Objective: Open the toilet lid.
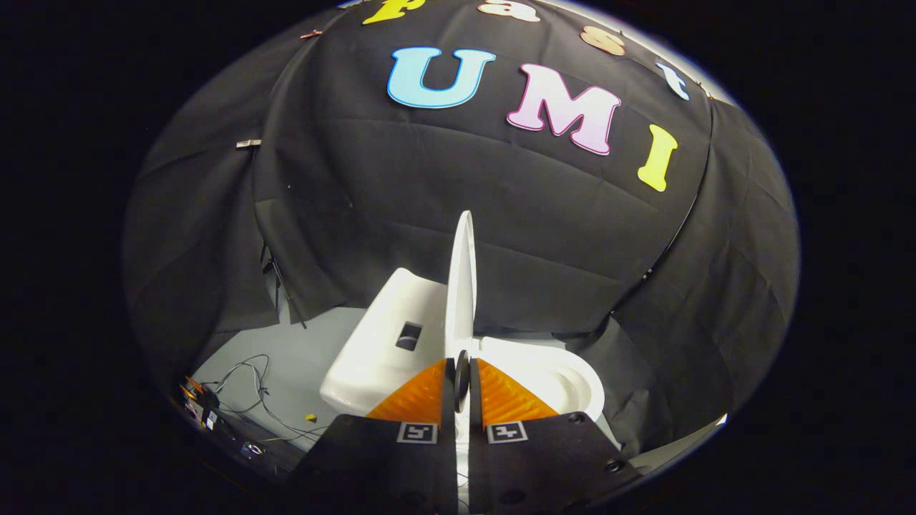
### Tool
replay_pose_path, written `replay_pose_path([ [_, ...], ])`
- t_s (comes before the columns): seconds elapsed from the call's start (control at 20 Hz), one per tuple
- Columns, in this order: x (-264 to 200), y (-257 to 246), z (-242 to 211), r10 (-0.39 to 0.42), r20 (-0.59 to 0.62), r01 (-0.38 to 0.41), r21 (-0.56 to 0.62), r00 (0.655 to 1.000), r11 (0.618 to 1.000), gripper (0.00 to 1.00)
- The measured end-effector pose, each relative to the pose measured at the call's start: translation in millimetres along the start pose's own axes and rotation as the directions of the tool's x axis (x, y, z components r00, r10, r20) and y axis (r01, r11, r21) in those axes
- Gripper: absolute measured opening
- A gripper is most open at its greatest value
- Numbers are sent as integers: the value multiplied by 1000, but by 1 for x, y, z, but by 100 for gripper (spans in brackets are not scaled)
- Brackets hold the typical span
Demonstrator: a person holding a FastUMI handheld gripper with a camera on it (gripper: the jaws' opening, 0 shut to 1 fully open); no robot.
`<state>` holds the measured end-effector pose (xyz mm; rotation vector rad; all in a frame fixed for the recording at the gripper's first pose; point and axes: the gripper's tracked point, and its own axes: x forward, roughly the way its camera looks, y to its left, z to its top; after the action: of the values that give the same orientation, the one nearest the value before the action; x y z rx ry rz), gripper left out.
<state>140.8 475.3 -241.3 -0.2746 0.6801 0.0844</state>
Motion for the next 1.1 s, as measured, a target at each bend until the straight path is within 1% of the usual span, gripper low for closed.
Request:
replay_pose_path([
  [0.1, -2, 0, -9, 15, -23, -14, 19, 1000, 1000, 16],
  [0.25, -4, 4, -15, 58, -30, -57, 40, 998, 998, 62],
  [0.35, -8, 2, -11, 72, -11, -72, 46, 997, 996, 92],
  [0.5, -22, -9, 9, 69, 60, -70, 15, 996, 997, 96],
  [0.65, -42, -21, 29, 83, 141, -87, 20, 987, 996, 99],
  [0.75, -55, -33, 42, 86, 185, -93, 30, 979, 995, 99],
  [0.95, -80, -59, 56, 98, 242, -116, 59, 965, 992, 99],
  [1.1, -96, -85, 67, 99, 285, -120, 60, 953, 991, 99],
])
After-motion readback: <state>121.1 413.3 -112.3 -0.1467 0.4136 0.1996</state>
